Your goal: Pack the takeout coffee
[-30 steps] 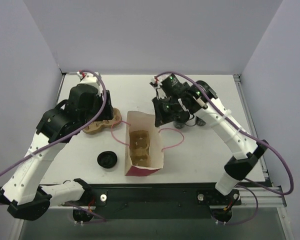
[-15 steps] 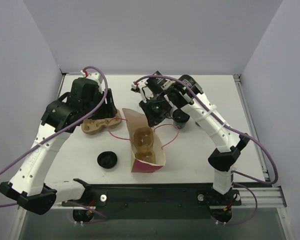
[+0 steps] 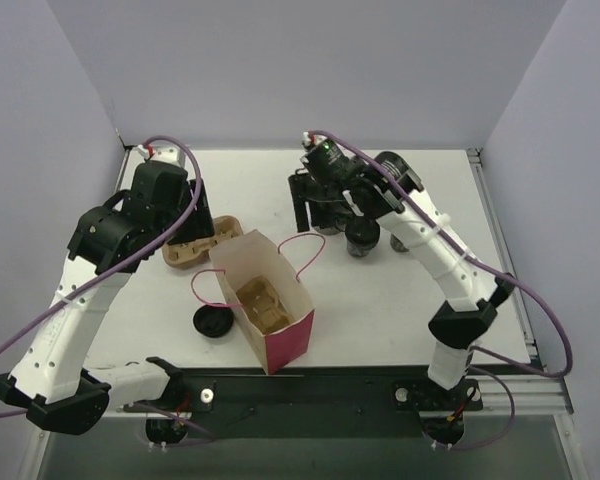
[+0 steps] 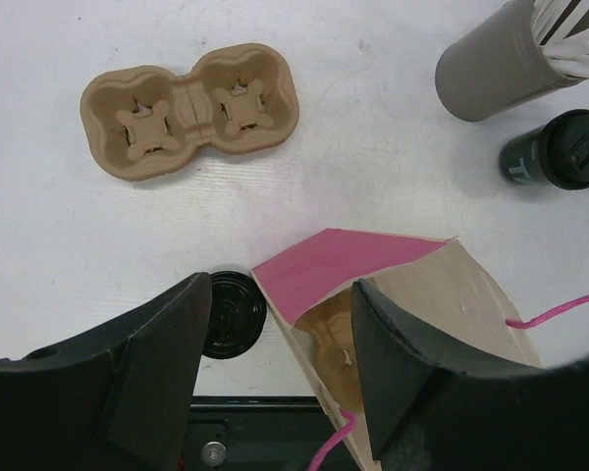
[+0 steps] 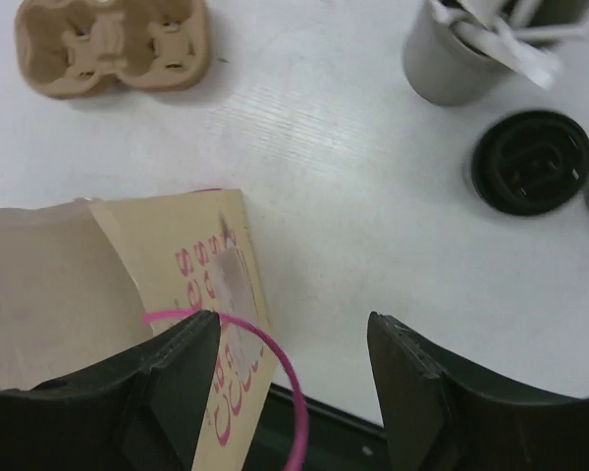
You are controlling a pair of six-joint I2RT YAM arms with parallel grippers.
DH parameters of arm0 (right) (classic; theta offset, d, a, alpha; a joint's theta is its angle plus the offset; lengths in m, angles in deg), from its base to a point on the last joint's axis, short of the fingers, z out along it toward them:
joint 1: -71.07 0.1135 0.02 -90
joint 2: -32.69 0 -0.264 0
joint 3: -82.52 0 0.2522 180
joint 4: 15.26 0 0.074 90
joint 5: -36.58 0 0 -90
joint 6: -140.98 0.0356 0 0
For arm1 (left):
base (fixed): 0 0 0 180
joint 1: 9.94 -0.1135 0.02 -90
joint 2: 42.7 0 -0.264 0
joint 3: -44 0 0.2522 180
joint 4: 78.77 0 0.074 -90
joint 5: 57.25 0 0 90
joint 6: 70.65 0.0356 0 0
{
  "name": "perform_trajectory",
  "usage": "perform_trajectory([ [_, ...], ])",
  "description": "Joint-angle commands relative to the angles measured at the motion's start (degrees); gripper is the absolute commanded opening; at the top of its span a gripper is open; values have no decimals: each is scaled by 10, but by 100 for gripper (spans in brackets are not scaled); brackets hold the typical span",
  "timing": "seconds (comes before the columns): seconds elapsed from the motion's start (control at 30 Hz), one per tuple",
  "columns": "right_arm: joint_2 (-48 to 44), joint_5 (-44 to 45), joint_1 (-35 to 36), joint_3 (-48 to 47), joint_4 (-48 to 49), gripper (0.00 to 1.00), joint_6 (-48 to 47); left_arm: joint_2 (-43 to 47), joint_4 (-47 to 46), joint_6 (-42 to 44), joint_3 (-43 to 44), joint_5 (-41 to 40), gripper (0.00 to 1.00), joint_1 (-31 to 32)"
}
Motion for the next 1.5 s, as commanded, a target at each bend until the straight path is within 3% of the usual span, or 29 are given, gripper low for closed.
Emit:
perform_trajectory([
  [0.0, -121, 111, -3, 60, -22, 62, 227, 12, -2, -4, -15, -13, 68, 5],
  [0.1, -167, 110, 12, 111, -52, 60, 306, 13, -9, 1, -26, -15, 68, 9],
  [0.33, -246, 89, 88, 236, -57, 59, 395, 15, -11, 5, -33, -18, 68, 16],
  [0.7, -211, 11, 117, 290, 15, 54, 374, 14, -15, 6, -40, -13, 68, 32],
  [1.2, -168, 10, 126, 321, 36, 34, 195, 2, -24, 13, -44, 9, 69, 23],
  [1.23, -172, 11, 126, 326, 37, 30, 176, 3, -25, 15, -47, 9, 69, 21],
  [1.27, -178, 14, 127, 331, 37, 17, 162, 4, -26, 16, -47, 10, 69, 19],
  [1.37, -188, 47, 126, 325, 46, 0, 95, 7, -42, 33, -48, 23, 69, 17],
  [1.47, -194, 82, 120, 314, 58, 0, 11, 7, -75, 58, -49, 58, 69, 16],
])
